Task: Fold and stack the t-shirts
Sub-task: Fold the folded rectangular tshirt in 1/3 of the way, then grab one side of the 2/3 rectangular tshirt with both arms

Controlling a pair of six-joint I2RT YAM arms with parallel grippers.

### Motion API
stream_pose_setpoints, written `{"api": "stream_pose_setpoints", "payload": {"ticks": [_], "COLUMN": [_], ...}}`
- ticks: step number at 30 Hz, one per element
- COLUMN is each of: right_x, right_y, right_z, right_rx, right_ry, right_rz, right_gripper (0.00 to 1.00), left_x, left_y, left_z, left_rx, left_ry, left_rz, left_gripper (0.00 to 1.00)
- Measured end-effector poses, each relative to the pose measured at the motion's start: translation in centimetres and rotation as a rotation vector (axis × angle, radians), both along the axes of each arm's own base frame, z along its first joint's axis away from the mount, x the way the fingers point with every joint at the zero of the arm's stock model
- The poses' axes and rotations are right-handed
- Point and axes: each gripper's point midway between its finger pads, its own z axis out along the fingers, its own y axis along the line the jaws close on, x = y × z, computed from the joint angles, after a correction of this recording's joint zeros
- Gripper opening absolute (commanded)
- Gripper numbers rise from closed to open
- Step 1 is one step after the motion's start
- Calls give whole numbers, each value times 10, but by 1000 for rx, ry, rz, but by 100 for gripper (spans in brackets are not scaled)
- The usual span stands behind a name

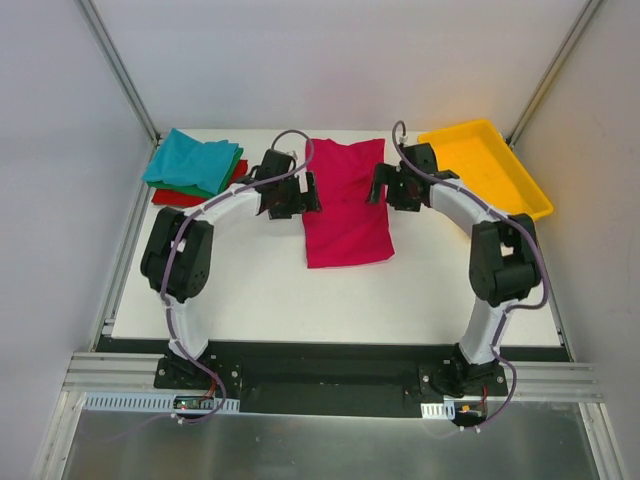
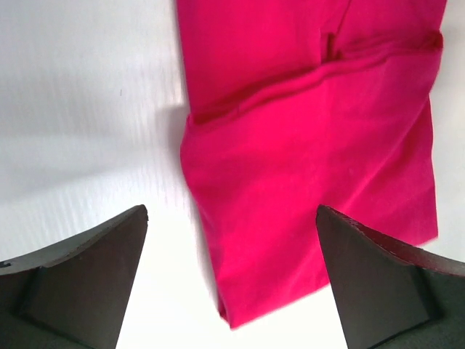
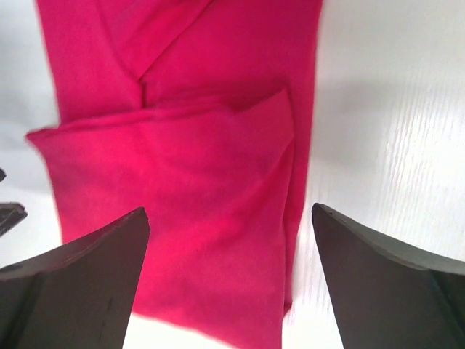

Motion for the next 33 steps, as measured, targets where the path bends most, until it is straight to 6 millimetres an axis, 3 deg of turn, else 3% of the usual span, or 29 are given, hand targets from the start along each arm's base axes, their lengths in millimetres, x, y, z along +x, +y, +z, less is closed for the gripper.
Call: {"api": "stream_pose_setpoints", "payload": {"ticks": [5, 8, 14, 17, 21, 26, 31, 33], "right_x": [-46, -69, -112, -120, -127, -142, -139, -137], "right_y": [7, 10, -8, -13, -15, -20, -22, -22], "right_z": [30, 36, 0, -24, -44, -61, -64, -65], "right_rx": [69, 94, 79, 80, 89, 88, 93, 99], "right_ry": [-36, -57, 51, 134, 201, 255, 244, 241], "right_rz": [63, 85, 24, -26, -77, -125, -154, -158], "right_gripper": [96, 96, 96, 72, 45, 25, 17, 7], "left_x": [-37, -63, -121, -136, -138, -141, -142, -139], "left_y": [14, 17, 19, 15, 7, 3, 2, -1], "left_z": [22, 27, -8, -18, -16, -28, -40, -41], "left_rx": [-25, -62, -76, -70, -88, -80, -74, -76], "left_ry": [-16, -6, 122, 163, 168, 205, 245, 243], "left_rz": [-2, -21, -46, -58, -54, -45, -28, -28], "left_gripper": [99, 99, 95, 91, 83, 77, 70, 65]}}
